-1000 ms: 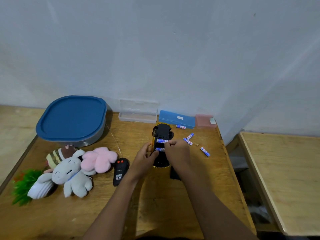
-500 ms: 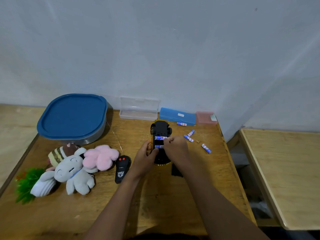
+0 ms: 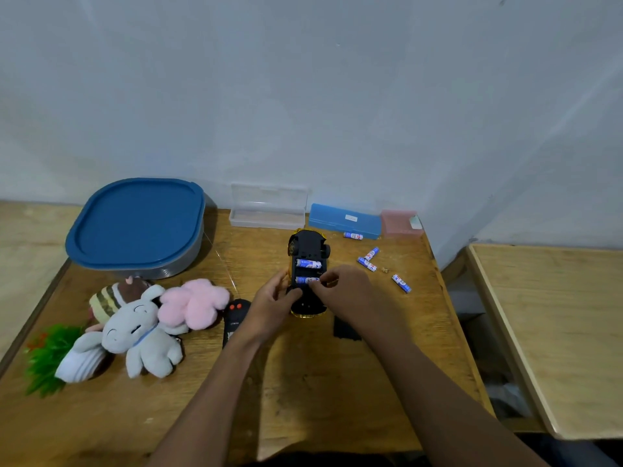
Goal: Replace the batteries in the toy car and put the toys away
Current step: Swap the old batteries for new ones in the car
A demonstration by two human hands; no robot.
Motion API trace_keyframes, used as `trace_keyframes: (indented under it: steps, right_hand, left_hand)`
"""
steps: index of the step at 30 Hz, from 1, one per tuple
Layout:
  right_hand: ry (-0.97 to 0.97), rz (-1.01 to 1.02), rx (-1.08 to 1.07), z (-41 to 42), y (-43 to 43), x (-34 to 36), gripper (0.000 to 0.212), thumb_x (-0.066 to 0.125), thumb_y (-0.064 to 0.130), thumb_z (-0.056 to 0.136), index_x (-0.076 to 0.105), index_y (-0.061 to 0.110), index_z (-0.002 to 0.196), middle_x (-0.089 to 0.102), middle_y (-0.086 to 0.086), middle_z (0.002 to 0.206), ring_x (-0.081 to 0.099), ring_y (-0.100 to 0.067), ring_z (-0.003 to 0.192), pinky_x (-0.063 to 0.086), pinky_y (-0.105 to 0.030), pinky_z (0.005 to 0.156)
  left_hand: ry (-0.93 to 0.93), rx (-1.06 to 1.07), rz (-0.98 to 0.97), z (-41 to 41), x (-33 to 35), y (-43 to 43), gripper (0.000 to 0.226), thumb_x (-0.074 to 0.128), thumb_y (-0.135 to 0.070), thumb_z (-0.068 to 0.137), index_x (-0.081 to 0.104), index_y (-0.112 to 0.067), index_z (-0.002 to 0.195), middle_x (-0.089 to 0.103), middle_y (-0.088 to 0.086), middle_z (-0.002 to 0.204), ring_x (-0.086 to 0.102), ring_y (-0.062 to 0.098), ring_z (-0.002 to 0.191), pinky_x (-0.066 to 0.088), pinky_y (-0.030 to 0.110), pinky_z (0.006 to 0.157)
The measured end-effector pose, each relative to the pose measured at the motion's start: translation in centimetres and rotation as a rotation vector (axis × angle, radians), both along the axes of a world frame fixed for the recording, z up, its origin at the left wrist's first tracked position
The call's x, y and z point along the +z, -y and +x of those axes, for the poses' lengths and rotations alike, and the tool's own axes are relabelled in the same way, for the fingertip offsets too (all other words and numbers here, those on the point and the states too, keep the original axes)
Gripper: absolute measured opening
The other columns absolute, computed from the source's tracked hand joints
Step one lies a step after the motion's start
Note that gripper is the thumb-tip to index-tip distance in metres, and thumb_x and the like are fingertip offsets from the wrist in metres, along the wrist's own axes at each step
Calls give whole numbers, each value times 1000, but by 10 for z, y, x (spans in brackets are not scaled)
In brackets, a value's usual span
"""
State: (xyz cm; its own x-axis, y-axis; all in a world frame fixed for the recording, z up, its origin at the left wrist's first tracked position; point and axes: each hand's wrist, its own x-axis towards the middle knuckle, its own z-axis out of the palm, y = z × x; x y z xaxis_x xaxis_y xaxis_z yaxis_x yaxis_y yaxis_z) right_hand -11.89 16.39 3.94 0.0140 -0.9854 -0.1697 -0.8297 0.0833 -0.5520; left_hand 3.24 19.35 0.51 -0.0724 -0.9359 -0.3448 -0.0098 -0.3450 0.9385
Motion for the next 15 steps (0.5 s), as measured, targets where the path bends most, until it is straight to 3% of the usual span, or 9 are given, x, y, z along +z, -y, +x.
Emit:
trace_keyframes:
  steps: [2, 4, 7, 10, 13, 15]
  right_hand:
    - [28, 14, -69, 4, 1, 1, 31, 68, 45, 81, 73, 16, 91, 68, 2, 89, 58, -5, 71, 45, -19, 56]
    - [64, 31, -116, 6, 2, 2, 31, 70, 45, 78, 72, 14, 80, 68, 0, 77, 57, -5, 61, 44, -21, 52]
    - [102, 68, -125, 10, 5, 6, 35, 72, 44, 75, 72, 9, 73, 69, -5, 67, 62, -11, 59, 48, -26, 54]
    - [134, 110, -133, 12, 9, 11, 36, 74, 42, 73, 70, 6, 76, 64, -3, 61, 56, -9, 52, 42, -23, 46]
    - [153, 164, -152, 12, 11, 14, 30, 74, 40, 71, 57, 15, 71, 52, 4, 59, 48, -5, 50, 31, -17, 41]
    - [164, 174, -163, 12, 11, 16, 33, 75, 40, 70, 48, 20, 65, 51, 4, 60, 49, -6, 51, 31, -17, 42]
  left_hand:
    - [20, -18, -24, 0, 0, 2, 48, 54, -4, 97, 42, -31, 135, 61, -13, 113, 64, -5, 90, 53, 13, 71]
    - [26, -17, -35, 0, -1, 3, 50, 58, -5, 96, 45, -23, 141, 64, -9, 115, 66, -2, 96, 54, 16, 76]
    - [44, -11, -59, 1, -1, 2, 53, 60, -7, 95, 44, -18, 144, 65, -5, 120, 67, 3, 104, 54, 17, 79]
    - [76, -17, -81, 0, 0, 3, 54, 61, -5, 95, 44, -16, 145, 63, 1, 126, 64, 12, 114, 55, 22, 86]
    - [112, -38, -90, -3, 2, 2, 64, 63, -12, 94, 34, -16, 151, 53, 4, 140, 54, 21, 127, 52, 36, 101]
    - [135, -32, -104, -6, 4, 1, 67, 63, -13, 94, 29, -16, 152, 50, 4, 140, 50, 22, 129, 49, 39, 104]
